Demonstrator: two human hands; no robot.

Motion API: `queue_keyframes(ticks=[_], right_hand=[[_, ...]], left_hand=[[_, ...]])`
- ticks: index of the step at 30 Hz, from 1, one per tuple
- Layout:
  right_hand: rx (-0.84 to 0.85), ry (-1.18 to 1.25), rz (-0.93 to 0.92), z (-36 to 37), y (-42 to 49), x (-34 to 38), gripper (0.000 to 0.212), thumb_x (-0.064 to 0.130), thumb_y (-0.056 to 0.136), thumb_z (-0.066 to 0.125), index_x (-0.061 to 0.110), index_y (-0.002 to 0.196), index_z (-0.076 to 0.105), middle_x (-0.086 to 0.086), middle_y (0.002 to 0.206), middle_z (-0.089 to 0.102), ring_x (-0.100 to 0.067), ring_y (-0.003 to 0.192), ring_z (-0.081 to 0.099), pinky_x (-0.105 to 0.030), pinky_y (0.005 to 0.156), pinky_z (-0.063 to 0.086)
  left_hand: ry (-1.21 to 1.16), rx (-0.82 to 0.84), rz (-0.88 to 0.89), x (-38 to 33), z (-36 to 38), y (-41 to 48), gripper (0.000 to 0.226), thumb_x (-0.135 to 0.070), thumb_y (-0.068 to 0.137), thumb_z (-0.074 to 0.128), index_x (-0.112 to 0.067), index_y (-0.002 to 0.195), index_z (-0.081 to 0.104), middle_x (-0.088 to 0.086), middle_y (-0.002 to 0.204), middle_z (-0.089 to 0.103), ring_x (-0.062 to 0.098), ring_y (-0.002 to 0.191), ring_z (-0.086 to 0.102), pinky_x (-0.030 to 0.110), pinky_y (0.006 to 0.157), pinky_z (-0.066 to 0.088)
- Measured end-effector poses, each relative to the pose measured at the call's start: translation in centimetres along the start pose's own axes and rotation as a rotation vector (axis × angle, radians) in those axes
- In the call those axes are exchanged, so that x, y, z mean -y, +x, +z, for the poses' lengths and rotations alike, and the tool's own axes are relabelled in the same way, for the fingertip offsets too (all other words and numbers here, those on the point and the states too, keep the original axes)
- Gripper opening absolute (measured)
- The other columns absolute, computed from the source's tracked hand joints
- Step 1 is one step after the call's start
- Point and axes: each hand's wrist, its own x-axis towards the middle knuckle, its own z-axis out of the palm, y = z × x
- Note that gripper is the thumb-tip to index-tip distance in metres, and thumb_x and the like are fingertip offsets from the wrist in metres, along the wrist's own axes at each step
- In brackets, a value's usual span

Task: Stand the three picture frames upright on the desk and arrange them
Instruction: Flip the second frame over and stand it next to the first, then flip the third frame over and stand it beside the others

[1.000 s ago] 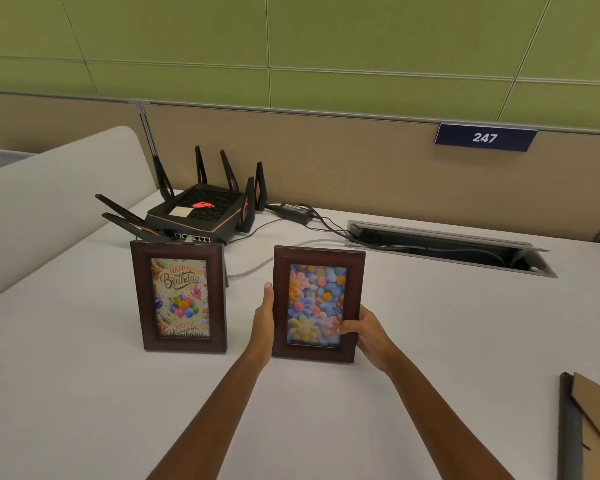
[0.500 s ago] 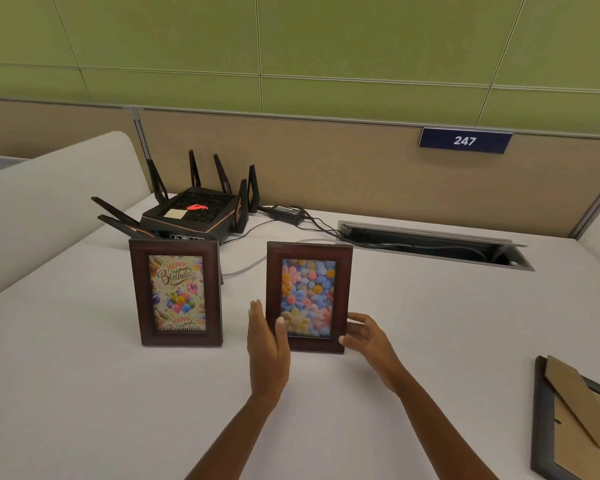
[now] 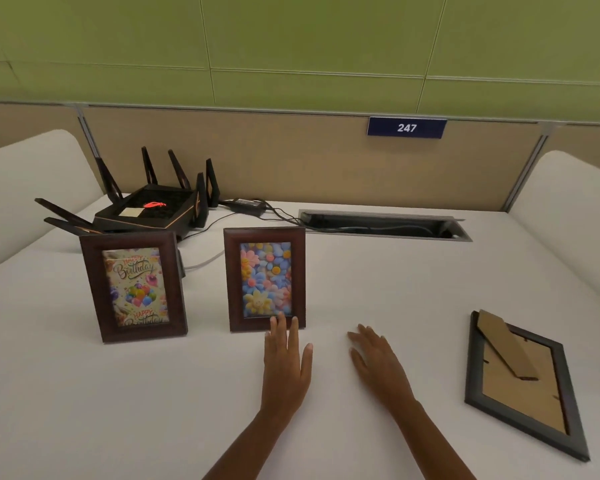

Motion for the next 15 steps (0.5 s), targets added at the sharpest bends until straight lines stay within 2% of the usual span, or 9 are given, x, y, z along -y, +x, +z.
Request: queue_keyframes(ticks=[2,4,7,9,10,11,12,13,15], right_hand=[[-0.051,-0.019,0.022,-0.6,-1.0,-0.8,0.084,0.052,0.069,0.001,0.014,0.132,0.043,-0.009,0.148,0.034,-0.022,0.139,0.027,-0.036,0.116,0.016],[-0.054,-0.047,0.048,-1.4,-1.9,-1.6,0.087,0.053,0.068,-0.002,0.014,0.134,0.038,-0.008,0.150,0.030,-0.022,0.141,0.022,-0.035,0.117,0.012],[-0.042,-0.092,0.097,-2.5,-3.2,-2.9,0.084,0.054,0.070,-0.004,0.017,0.138,0.031,-0.006,0.153,0.023,-0.020,0.143,0.013,-0.032,0.117,0.006],[-0.067,-0.088,0.127,-3.3,-3.9,-3.8,0.084,0.055,0.072,-0.003,0.015,0.137,0.033,-0.008,0.152,0.024,-0.022,0.143,0.013,-0.032,0.116,0.006],[-0.085,-0.078,0.150,-3.7,-4.1,-4.3,0.087,0.058,0.071,-0.003,0.014,0.135,0.036,-0.011,0.151,0.027,-0.025,0.143,0.015,-0.033,0.116,0.007],[-0.111,-0.074,0.168,-4.1,-4.3,-4.9,0.090,0.062,0.073,-0.003,0.011,0.133,0.040,-0.014,0.149,0.031,-0.028,0.141,0.019,-0.036,0.115,0.010],[-0.150,-0.087,0.181,-4.4,-4.6,-5.5,0.089,0.063,0.076,-0.002,0.009,0.129,0.046,-0.018,0.144,0.038,-0.033,0.139,0.026,-0.040,0.113,0.015],[-0.195,-0.118,0.189,-4.7,-4.9,-6.2,0.083,0.059,0.082,0.003,0.007,0.124,0.051,-0.021,0.138,0.045,-0.037,0.134,0.034,-0.045,0.110,0.023],[-0.251,-0.150,0.262,-5.8,-5.5,-7.4,0.059,0.044,0.089,0.023,0.004,0.114,0.059,-0.025,0.126,0.056,-0.042,0.123,0.047,-0.053,0.099,0.038]], left_hand=[[0.041,0.064,0.041,-0.8,0.8,-0.3,0.054,-0.044,0.097,0.008,-0.012,0.128,0.039,0.019,0.131,0.057,0.025,0.128,0.029,0.028,0.117,0.014],[0.070,0.134,0.075,-1.6,1.7,-0.5,0.054,-0.043,0.097,0.006,-0.014,0.125,0.041,0.017,0.128,0.060,0.025,0.127,0.036,0.027,0.115,-0.003],[0.102,0.292,0.092,-3.4,3.1,-0.6,0.061,-0.042,0.097,0.002,-0.017,0.117,0.054,0.009,0.117,0.068,0.023,0.112,0.062,0.030,0.106,0.025],[0.149,0.296,0.100,-4.8,3.4,-0.7,0.074,-0.042,0.096,-0.003,-0.018,0.110,0.065,0.006,0.115,0.070,0.020,0.106,0.066,0.030,0.102,0.037],[0.170,0.293,0.106,-5.6,3.2,-0.7,0.083,-0.047,0.094,-0.009,-0.016,0.113,0.065,0.008,0.122,0.066,0.021,0.113,0.062,0.029,0.103,0.040],[0.147,0.317,0.128,-6.4,3.1,-0.6,0.095,-0.055,0.086,-0.017,-0.010,0.125,0.057,0.012,0.136,0.053,0.025,0.127,0.050,0.029,0.110,0.032],[0.073,0.360,0.169,-7.3,3.3,-0.4,0.108,-0.064,0.071,-0.025,-0.007,0.138,0.039,0.015,0.150,0.032,0.028,0.140,0.029,0.030,0.115,0.012],[-0.012,0.433,0.180,-8.2,3.4,-0.5,0.118,-0.069,0.057,-0.029,-0.008,0.144,0.022,0.014,0.156,0.012,0.026,0.146,0.009,0.029,0.114,-0.003],[-0.090,0.491,0.213,-10.4,3.5,-0.6,0.131,-0.074,0.041,-0.032,-0.011,0.147,0.011,0.011,0.158,-0.001,0.023,0.146,-0.005,0.031,0.115,-0.008]])
